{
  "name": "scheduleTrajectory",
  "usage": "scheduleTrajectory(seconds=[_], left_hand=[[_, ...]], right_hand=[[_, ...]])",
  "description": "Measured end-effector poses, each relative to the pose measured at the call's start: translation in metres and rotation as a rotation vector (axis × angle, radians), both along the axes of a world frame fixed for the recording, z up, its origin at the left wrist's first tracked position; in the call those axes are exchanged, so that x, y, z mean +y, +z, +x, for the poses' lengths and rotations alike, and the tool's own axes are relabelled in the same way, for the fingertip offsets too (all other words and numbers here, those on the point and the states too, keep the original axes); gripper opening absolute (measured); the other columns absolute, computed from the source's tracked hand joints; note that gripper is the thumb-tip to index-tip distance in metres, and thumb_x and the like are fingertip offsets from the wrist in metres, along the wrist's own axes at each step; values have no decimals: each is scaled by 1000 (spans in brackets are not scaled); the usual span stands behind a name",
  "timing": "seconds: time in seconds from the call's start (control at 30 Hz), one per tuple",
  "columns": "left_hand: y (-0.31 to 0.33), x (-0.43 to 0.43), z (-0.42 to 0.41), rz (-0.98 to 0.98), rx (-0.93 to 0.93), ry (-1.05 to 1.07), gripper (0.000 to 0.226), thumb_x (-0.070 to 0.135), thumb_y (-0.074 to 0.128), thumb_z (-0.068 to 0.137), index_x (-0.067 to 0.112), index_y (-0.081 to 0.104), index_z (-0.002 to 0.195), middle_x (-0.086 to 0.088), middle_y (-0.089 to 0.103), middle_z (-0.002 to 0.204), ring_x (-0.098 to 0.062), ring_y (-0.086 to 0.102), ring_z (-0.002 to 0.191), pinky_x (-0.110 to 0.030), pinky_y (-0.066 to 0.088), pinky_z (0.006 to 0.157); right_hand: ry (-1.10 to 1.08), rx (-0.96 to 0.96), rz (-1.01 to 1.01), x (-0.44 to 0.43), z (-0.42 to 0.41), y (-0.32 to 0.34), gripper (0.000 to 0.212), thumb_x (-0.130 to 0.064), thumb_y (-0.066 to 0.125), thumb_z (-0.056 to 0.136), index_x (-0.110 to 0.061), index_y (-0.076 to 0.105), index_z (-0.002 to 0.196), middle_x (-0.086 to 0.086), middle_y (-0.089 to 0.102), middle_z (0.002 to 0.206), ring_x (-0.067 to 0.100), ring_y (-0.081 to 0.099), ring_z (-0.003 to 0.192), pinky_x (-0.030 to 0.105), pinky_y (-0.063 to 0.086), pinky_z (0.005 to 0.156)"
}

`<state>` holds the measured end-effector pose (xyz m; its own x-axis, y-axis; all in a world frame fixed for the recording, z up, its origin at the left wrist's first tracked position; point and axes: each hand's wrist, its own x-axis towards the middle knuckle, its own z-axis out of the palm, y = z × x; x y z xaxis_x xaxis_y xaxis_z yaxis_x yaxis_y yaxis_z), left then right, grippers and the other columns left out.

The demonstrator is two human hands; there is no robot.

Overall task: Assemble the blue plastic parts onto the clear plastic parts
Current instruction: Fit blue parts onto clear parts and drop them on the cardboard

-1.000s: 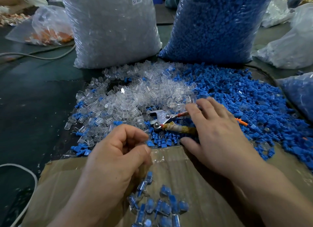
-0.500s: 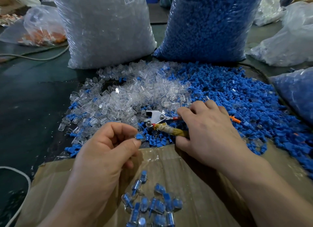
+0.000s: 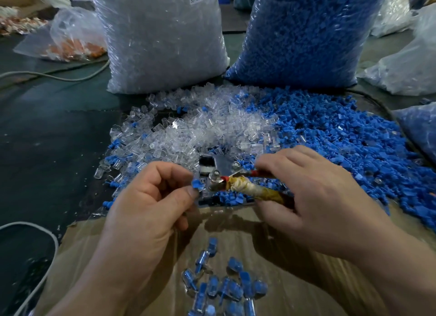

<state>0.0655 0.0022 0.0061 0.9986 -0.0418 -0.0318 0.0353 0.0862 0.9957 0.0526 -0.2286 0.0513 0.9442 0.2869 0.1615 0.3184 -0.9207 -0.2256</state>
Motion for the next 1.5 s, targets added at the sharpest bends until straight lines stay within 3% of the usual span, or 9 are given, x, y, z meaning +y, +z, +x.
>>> scheduleTrajectory(seconds=[0.13, 0.3, 0.67, 0.9, 1.0, 1.1, 1.33, 1.5], left_hand=[[-3, 4, 1, 40, -43, -38, 23, 31, 80, 66, 27, 74, 87, -8, 70, 79, -13, 61, 59, -23, 50, 48], [-6, 8, 2, 82, -69, -46, 19, 20, 76, 74, 27, 74, 92, -5, 71, 80, -15, 64, 62, -25, 53, 52], [3, 5, -5, 84, -84, -39, 20, 25, 80, 71, 26, 75, 90, -8, 71, 80, -23, 65, 66, -34, 58, 57], [8, 6, -10, 59, -71, -36, 18, 20, 74, 71, 25, 75, 88, -11, 71, 80, -27, 66, 67, -41, 59, 61], [10, 2, -10, 79, -79, -23, 15, 19, 73, 73, 26, 75, 86, -8, 72, 77, -22, 67, 64, -32, 60, 57], [7, 5, -6, 175, -89, 47, 25, 3, 73, 83, 28, 73, 84, -3, 66, 66, -13, 60, 53, -21, 51, 48], [5, 0, -8, 328, 62, -50, 29, 10, 69, 85, 39, 70, 86, -1, 66, 59, -10, 56, 47, -17, 46, 45], [11, -5, -12, 379, 41, -26, 35, 11, 69, 87, 45, 69, 81, 0, 69, 62, -7, 58, 45, -14, 47, 46]], right_hand=[[56, 56, 16, 2, -1, 0, 56, -55, 42, 77, -30, 53, 125, -13, 57, 104, 14, 50, 99, 34, 48, 84], [75, 51, 29, 2, -3, 0, 59, -53, 41, 75, -29, 50, 129, -12, 56, 108, 15, 48, 103, 36, 48, 87], [99, 48, -14, 3, -1, -1, 54, -62, 42, 78, -34, 56, 122, -16, 56, 99, 11, 48, 93, 29, 47, 83], [85, 8, 19, 7, -3, 0, 45, -61, 44, 78, -33, 64, 108, -18, 58, 86, 8, 53, 81, 27, 46, 70], [74, 9, 38, 4, -3, -2, 44, -64, 46, 78, -35, 64, 107, -20, 58, 86, 7, 53, 82, 26, 45, 71], [-6, -41, -5, -3, 0, -6, 53, -68, 46, 77, -33, 63, 113, -18, 60, 94, 10, 53, 88, 28, 46, 76], [-184, 18, -166, -5, 18, -12, 71, -80, 37, 71, -35, 53, 124, -9, 56, 108, 18, 45, 105, 38, 38, 91], [-203, -12, -128, -2, 16, -8, 63, -70, 44, 77, -32, 56, 125, -8, 54, 117, 19, 37, 114, 40, 28, 99]])
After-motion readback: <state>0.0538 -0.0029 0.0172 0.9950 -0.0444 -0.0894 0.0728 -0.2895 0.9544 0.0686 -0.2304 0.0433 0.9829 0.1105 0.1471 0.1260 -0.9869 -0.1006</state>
